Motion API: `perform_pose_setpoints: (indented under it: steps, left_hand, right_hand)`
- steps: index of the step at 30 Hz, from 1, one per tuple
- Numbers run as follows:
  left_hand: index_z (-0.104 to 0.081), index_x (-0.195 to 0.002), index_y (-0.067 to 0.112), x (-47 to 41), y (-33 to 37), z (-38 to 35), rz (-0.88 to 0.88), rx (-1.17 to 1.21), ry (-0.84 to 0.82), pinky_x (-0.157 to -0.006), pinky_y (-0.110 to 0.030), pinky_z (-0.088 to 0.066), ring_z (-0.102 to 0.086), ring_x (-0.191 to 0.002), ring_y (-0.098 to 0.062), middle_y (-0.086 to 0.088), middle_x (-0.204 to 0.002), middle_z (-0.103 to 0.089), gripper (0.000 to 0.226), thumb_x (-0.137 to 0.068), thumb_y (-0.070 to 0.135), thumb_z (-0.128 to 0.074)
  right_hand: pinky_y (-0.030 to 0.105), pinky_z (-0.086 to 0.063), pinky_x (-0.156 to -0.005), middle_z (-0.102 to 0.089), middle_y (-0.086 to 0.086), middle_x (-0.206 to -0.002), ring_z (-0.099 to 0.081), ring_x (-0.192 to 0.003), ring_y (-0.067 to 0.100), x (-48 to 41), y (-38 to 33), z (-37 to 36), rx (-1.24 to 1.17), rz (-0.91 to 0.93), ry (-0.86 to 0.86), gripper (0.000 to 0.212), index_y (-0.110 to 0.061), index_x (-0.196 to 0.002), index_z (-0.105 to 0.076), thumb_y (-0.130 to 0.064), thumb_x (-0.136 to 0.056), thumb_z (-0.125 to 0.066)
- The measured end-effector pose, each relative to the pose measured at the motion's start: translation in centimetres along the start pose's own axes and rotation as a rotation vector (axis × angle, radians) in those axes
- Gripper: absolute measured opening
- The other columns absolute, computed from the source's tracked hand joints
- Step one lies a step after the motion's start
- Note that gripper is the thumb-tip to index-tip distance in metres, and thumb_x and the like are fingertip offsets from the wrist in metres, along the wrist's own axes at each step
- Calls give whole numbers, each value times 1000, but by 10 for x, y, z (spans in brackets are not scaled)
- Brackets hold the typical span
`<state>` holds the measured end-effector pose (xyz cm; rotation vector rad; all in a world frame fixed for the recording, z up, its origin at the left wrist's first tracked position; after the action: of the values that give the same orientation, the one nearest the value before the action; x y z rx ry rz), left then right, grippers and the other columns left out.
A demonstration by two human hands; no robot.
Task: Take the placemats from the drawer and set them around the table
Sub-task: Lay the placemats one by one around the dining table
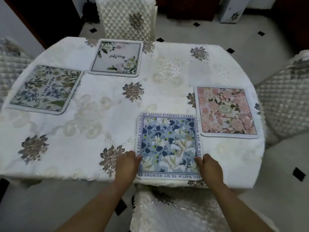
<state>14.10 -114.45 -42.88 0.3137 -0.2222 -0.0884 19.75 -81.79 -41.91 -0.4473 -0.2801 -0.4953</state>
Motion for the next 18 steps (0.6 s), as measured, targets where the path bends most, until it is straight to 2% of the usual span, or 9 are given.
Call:
perform_pose_setpoints:
  steps: [3, 8, 13, 18]
  left_hand:
    - [-56, -71, 9, 2, -1, 1, -15, -7, 18, -55, -36, -41, -56, -59, -32, -12, -65, -59, 32, -88, 34, -65]
    - [-56, -75, 8, 6, -3, -3, 4, 22, 53, -58, -37, -40, -54, -63, -32, -12, -69, -60, 33, -91, 37, -60]
    - [-56, -76, 8, 14, -7, -8, 72, 40, 71, -61, -38, -41, -54, -64, -32, -12, -70, -58, 41, -89, 44, -41]
    - [-52, -75, 7, 15, -8, -10, 119, 116, 102, -62, -38, -39, -53, -66, -33, -13, -71, -56, 28, -89, 31, -52]
  right_hand:
    - [35, -40, -56, -53, 2, -67, -59, -68, 31, 1, -3, -2, 51, 1, 2, 42, -15, -77, -45, -53, -95, -41]
    - [34, -34, -53, -45, -3, -61, -52, -61, 28, 0, -1, -2, 82, 36, -6, 42, -15, -76, -43, -52, -96, -41]
    - [33, -35, -52, -45, -4, -59, -47, -57, 25, -1, -1, -4, 104, 78, -30, 42, -18, -74, -40, -53, -96, -40]
    - [34, -40, -51, -52, 0, -61, -57, -60, 27, -4, 5, -4, 113, 125, -63, 44, -19, -72, -42, -57, -95, -39]
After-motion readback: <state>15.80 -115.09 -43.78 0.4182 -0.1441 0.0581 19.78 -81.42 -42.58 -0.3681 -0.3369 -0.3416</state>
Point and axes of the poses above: each hand's wrist, its own x-axis away from the middle knuckle, its own z-axis out of the back of the hand, y = z × x, the point moved 2 cm from there along -x, towards the middle knuckle
